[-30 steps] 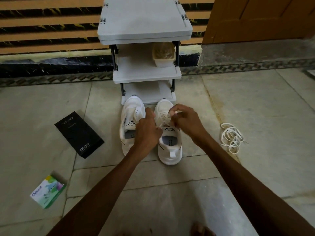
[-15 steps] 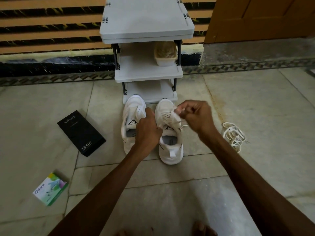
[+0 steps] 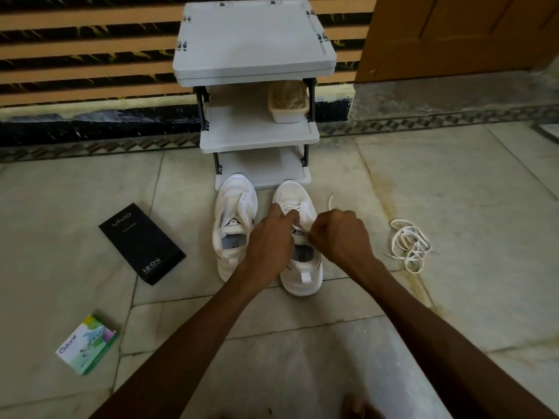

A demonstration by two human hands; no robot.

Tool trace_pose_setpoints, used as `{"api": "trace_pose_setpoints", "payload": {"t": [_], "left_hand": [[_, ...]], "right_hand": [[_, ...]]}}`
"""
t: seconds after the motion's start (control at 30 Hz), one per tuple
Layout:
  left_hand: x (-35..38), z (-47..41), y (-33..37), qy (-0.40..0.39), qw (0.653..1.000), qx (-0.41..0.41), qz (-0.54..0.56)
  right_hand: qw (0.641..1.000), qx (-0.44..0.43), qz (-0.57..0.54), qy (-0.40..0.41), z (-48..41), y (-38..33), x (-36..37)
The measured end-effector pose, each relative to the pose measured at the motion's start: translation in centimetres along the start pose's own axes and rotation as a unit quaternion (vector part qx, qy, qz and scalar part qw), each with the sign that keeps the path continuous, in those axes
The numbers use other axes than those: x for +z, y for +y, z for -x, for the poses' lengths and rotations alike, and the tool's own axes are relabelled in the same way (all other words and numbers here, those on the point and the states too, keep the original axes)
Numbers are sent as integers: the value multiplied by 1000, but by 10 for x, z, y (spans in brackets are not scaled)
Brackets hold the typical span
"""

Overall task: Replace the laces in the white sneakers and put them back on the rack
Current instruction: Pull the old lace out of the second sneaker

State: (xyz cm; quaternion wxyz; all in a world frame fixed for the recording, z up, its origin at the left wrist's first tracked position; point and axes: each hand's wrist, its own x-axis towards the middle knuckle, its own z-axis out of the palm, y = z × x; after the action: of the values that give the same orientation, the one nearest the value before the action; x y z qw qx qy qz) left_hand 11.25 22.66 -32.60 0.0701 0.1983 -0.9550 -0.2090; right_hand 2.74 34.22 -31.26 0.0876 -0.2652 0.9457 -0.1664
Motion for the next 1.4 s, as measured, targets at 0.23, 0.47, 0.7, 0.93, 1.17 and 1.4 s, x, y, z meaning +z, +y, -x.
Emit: {"api": "trace_pose_setpoints", "payload": {"t": [0.23, 0.47, 0.7, 0.93, 1.17, 1.4], "left_hand": [[4, -9, -3, -24, 950, -92, 299], [-28, -15, -13, -164, 893, -157, 388], [-35, -24, -4, -113, 887, -47, 445], [-34, -29, -19, -182, 909, -104, 359], [-57, -42, -3, -31, 895, -124, 428], [-63, -35, -22, 2, 534, -246, 809]], "right_hand": [[997, 1, -67, 46, 10, 4, 13], [990, 17, -133, 42, 10, 7, 12], [986, 1, -157, 49, 10, 13, 13], [988, 14, -151, 30, 4, 11, 16], [986, 17, -159, 45, 6, 12, 17], [987, 21, -153, 42, 5, 10, 18]]}}
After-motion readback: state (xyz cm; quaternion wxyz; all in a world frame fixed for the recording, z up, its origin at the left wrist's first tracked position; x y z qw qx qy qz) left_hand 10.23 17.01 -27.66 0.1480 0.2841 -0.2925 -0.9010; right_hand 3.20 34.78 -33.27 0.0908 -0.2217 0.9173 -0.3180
